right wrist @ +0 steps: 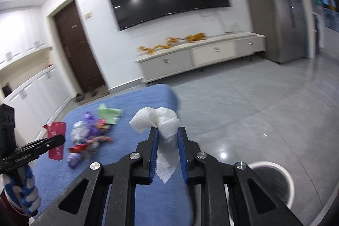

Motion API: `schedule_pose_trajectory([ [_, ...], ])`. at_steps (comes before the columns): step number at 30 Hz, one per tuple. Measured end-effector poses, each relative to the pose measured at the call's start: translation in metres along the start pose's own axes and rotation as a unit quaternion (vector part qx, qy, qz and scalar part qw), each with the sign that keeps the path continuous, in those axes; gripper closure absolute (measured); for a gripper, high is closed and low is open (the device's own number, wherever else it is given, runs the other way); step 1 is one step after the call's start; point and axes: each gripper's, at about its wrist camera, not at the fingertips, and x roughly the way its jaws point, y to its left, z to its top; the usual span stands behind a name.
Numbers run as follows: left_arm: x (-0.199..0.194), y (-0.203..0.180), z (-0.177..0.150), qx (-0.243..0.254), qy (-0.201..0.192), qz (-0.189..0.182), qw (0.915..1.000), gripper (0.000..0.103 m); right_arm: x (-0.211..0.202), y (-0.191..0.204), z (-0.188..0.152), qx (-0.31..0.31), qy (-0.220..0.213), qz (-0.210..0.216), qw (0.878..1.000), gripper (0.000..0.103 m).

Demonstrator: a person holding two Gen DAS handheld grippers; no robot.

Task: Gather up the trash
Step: 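Carry pink bag and tissue over the bin and release both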

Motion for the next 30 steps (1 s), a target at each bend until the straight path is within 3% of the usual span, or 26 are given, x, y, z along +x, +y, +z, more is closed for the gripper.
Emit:
schedule_pose_trajectory([
  [5,0.051,-0.06,0.008,0.049,0.042,-0.045,0.9969,0.078,-0.016,-0.058,-0.019,0.056,0.004,-0.054,0.997,0.085],
  [11,0.125,-0.136,0.009,0.093,0.109,-0.091,0.9855,0.078,-0.007,-0.122,-0.05,0.114,0.04,-0.1,0.988,0.085],
  [18,0.202,-0.211,0.001,0.125,0.165,-0.133,0.9691,0.077,0.01,-0.187,-0.089,0.175,0.081,-0.124,0.973,0.085],
  [23,0.244,-0.244,-0.007,0.122,0.205,-0.154,0.9589,0.077,0.023,-0.222,-0.109,0.208,0.106,-0.136,0.963,0.083],
  [26,0.264,-0.257,-0.013,0.117,0.225,-0.159,0.954,0.07,0.031,-0.236,-0.119,0.221,0.122,-0.14,0.958,0.073],
  [28,0.275,-0.265,-0.016,0.114,0.232,-0.162,0.9523,0.064,0.033,-0.241,-0.124,0.224,0.127,-0.144,0.955,0.061],
  [30,0.282,-0.27,-0.02,0.113,0.236,-0.161,0.9517,0.054,0.034,-0.246,-0.127,0.229,0.13,-0.145,0.954,0.06],
])
